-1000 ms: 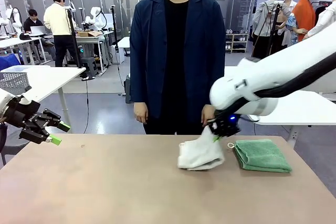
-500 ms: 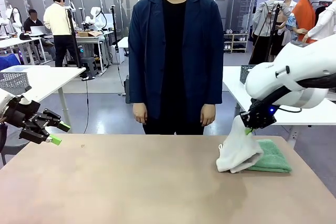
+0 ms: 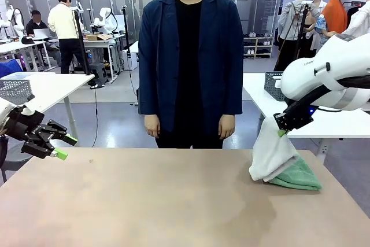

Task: Fold the towels and place them in the basket.
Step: Stack the folded Towel with hook on the right side of the table.

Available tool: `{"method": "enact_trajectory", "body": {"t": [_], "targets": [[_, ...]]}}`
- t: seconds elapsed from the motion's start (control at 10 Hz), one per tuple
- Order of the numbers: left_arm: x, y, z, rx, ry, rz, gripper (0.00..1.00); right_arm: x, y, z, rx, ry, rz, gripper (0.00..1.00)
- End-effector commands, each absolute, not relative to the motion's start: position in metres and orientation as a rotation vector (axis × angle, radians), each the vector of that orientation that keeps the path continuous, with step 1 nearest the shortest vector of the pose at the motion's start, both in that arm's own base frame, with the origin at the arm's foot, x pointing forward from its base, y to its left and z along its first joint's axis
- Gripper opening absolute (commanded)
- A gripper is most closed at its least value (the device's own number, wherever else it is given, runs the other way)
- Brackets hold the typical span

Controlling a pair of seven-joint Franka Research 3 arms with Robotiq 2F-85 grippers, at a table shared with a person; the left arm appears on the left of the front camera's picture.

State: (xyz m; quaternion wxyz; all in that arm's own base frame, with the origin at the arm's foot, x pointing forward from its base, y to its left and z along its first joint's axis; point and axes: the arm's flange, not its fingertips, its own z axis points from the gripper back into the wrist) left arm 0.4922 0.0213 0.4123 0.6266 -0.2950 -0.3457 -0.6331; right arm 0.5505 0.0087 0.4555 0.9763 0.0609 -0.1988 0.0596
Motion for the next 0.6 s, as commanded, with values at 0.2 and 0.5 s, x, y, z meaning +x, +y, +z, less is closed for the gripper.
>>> {"method": "enact_trajectory", "body": {"t": [0.2,0.5], "targets": [[0.492,0.021,0.413,-0.678,-0.795,-1.453,0.77,0.567,-0.031,0.465,0.171,-0.332,0.179,0.04],[0.492,0.021,0.413,-0.678,-0.795,-1.453,0.77,0.586,-0.053,0.444,0.232,-0.299,0.258,0.04]]}}
